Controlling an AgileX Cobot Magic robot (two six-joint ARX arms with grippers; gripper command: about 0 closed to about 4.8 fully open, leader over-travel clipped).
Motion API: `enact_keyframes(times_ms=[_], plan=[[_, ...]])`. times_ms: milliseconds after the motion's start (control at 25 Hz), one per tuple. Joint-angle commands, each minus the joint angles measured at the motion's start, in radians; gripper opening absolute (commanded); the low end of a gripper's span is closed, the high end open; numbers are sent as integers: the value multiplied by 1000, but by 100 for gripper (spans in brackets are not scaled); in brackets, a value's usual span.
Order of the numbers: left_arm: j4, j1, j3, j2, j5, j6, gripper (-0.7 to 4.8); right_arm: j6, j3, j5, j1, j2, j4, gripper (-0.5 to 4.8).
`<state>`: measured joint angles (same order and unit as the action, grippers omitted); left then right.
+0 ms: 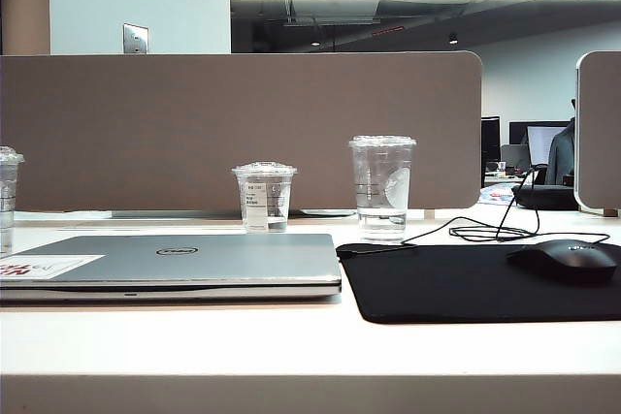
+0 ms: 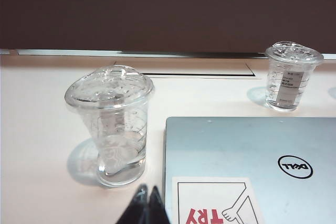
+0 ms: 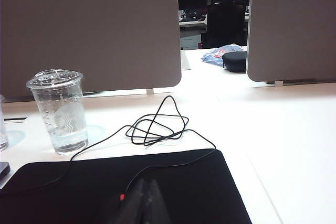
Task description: Pick up the coffee cup on the left and place it on the left side of the laptop.
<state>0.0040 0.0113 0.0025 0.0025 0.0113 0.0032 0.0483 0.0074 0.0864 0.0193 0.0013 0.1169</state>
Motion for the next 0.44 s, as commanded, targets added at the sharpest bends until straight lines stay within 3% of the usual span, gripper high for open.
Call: enact_keyframes(times_ms=[40, 441], plan=[[11, -2, 4, 1, 0, 0, -5, 1, -6, 2, -1, -2, 5, -4], [11, -3, 4, 1, 0, 0, -5, 1, -6, 1, -1, -2, -34, -4]])
